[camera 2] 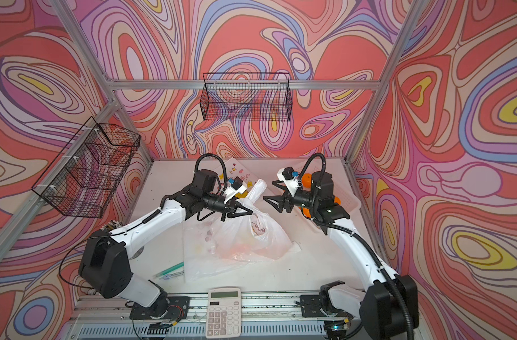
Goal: Place the oranges into plastic bags & tie knots
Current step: Tie the plastic bag to the plastic bag.
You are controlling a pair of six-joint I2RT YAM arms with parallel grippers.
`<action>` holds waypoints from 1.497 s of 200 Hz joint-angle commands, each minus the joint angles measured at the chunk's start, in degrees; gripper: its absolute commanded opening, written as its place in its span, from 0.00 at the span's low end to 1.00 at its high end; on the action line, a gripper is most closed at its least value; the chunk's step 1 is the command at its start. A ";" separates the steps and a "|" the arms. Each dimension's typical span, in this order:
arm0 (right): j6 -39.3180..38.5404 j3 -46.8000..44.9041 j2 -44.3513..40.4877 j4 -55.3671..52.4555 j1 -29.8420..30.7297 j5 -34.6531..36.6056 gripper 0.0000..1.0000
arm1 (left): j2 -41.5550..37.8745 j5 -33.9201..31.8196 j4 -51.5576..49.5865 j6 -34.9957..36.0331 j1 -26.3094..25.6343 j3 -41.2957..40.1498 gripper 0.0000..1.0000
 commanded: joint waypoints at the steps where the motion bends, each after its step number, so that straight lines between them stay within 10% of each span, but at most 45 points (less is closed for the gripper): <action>1: 3.53 1.76 1.88 7.59 -0.05 -6.26 0.81 | -1.62 0.74 0.76 2.10 -0.33 -0.97 0.00; 69: 4.02 4.63 7.82 12.28 3.31 -12.23 0.65 | -1.56 0.41 1.34 1.90 -0.33 -1.36 0.00; 119: -6.12 5.61 4.20 1.11 3.28 -14.60 0.00 | -1.55 -0.98 3.63 0.03 0.05 -2.07 0.00; 230: -10.17 -5.54 -8.54 -8.18 5.20 -14.80 0.00 | -1.87 -2.63 12.51 -5.64 3.11 -5.48 0.00; 271: -6.37 4.75 -6.22 -9.06 4.88 0.88 0.44 | -2.67 -2.85 11.53 -3.42 3.09 -5.55 0.00; 299: -0.78 10.53 -0.50 -5.95 2.49 6.39 0.51 | -2.78 -3.08 11.53 -2.90 3.10 -5.55 0.00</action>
